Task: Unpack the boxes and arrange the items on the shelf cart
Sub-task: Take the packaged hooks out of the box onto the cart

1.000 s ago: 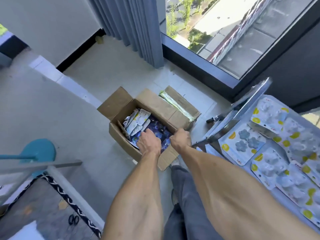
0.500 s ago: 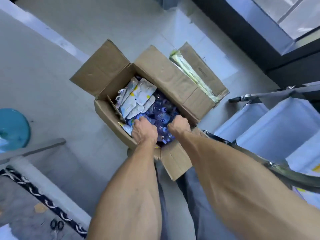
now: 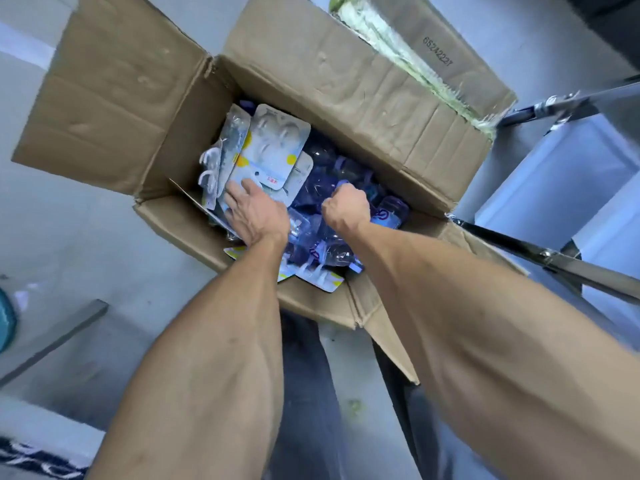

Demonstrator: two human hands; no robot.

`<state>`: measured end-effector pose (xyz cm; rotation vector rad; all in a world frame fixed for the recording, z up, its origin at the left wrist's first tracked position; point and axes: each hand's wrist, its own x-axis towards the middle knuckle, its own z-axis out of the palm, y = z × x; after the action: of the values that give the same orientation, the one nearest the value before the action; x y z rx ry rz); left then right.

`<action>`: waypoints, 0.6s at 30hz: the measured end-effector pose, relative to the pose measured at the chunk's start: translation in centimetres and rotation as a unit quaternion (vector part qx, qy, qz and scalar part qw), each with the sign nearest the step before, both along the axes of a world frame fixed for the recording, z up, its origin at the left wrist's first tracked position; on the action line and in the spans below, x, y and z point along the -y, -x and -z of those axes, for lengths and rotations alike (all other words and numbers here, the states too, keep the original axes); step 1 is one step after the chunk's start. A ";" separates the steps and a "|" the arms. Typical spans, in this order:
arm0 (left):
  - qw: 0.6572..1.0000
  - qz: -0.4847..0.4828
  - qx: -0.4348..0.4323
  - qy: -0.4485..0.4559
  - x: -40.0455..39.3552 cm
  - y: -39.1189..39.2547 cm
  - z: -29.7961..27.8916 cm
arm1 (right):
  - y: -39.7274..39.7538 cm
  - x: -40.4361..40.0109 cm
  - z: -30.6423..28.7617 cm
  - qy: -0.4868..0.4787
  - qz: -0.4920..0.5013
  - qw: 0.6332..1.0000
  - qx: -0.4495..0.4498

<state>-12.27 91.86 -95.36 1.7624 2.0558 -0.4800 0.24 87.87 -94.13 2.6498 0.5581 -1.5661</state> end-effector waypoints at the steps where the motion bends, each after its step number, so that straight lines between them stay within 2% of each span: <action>1: 1.000 0.008 0.000 -0.008 -0.7 0.6 0.6 | 0.4 -0.3 0.8 -0.002 0.008 1.000 0.000; 4: 1.000 -0.013 -0.003 -0.013 -2.9 2.4 2.2 | 2.6 -1.5 2.6 -0.009 0.046 0.999 -0.012; 7: 0.999 -0.053 0.005 0.009 -4.8 4.1 3.4 | 5.2 -3.5 3.9 -0.027 0.130 0.991 -0.004; 11: 0.997 -0.040 0.035 0.054 -7.1 5.5 4.7 | 8.0 -5.8 4.9 -0.090 0.200 0.975 0.034; 15: 0.995 -0.064 0.047 0.062 -8.7 5.6 5.6 | 8.7 -6.9 6.1 -0.084 0.261 0.960 0.050; 18: 0.990 -0.114 0.069 0.048 -8.8 5.1 5.5 | 8.7 -6.7 5.7 -0.079 0.269 0.957 0.071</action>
<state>-17.34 100.67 -100.86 1.4418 2.0667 -0.3726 -8.48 94.54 -99.88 3.1941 -0.0649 -1.4530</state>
